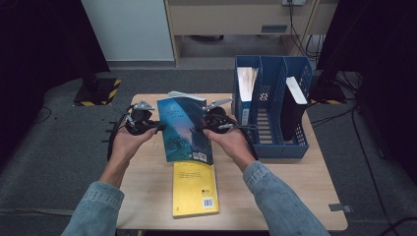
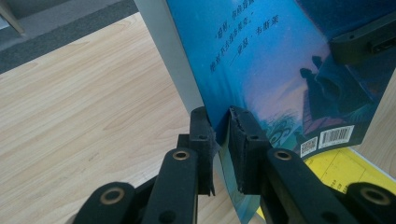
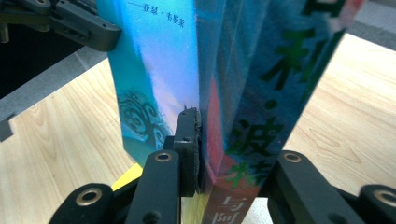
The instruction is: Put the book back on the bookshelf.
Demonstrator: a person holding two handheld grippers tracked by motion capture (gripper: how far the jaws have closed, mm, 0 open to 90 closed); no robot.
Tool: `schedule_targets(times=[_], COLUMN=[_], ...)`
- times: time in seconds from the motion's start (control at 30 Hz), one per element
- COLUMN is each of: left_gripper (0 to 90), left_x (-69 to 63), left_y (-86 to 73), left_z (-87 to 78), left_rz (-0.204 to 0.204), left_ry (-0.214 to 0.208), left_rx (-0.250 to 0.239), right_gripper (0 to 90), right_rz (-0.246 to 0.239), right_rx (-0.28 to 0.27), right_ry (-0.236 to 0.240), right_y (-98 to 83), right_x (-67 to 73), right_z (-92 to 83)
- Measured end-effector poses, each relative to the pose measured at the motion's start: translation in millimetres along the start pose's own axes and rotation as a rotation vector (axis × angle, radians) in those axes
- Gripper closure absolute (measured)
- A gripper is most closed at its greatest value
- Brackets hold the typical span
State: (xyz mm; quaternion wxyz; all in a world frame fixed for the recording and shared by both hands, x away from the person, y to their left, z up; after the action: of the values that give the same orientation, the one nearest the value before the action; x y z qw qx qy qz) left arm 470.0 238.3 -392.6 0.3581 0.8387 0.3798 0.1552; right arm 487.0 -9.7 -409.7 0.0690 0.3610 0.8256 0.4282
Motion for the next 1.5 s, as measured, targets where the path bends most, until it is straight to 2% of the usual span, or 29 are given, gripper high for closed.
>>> schedule_targets(times=[0.23,0.47,0.63,0.77,0.9,1.07,1.2,1.27,1.47,1.5], left_gripper=[79.5,79.6,79.7,79.7,79.7,79.9,79.9,79.9,79.9,79.9], left_x=[-3.0,-9.5,-13.8,-18.9,-23.6,-36.2,-46.3,-48.2,-50.2,-50.3], left_y=[-2.8,-5.2,-7.8,-10.0,-14.3,-22.4,-27.8,-30.2,-36.4,-37.0], left_z=[-2.5,-6.8,-11.0,-15.5,-20.8,-29.5,-34.5,-37.0,-40.3,-40.3], left_rz=[0.000,0.020,0.020,0.036,0.039,0.050,0.073,0.074,0.067,0.064], left_ry=[-0.003,-0.007,-0.011,-0.008,-0.017,-0.019,-0.005,-0.001,-0.005,-0.007], left_rx=[-0.012,-0.019,-0.022,-0.025,-0.033,-0.053,-0.052,-0.048,-0.063,-0.067], right_gripper=[71.7,70.1,69.6,69.4,67.1,62.2,60.9,60.8,59.3,58.9], right_rz=[-0.003,-0.024,-0.024,-0.035,-0.040,-0.083,-0.110,-0.132,-0.187,-0.204], right_rx=[-0.009,-0.018,-0.021,-0.022,-0.025,-0.019,-0.060,-0.052,-0.008,0.004], right_ry=[-0.006,-0.006,0.004,0.011,0.035,0.056,0.090,0.104,0.093,0.090], right_y=[-3.7,-9.9,-13.3,-15.1,-18.1,-24.0,-25.5,-24.8,-17.1,-10.9], right_x=[3.5,5.9,8.8,12.9,16.2,25.2,34.8,41.0,51.4,53.5], right_z=[-1.5,-5.8,-9.4,-13.8,-18.2,-27.6,-37.4,-41.4,-50.1,-54.3])
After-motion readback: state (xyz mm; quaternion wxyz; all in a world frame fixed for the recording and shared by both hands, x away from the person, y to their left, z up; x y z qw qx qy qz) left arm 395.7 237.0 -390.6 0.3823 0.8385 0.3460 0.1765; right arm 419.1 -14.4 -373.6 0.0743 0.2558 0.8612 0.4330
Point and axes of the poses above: each handheld gripper's, and its own axes: z roughly forward along the jaws, y roughly out of its top, x roughly to its left, the point moved 2 cm from there along z, roughly forward along the jaws, and after that the axes turned 2 degrees about z, right-handed, at the moved point
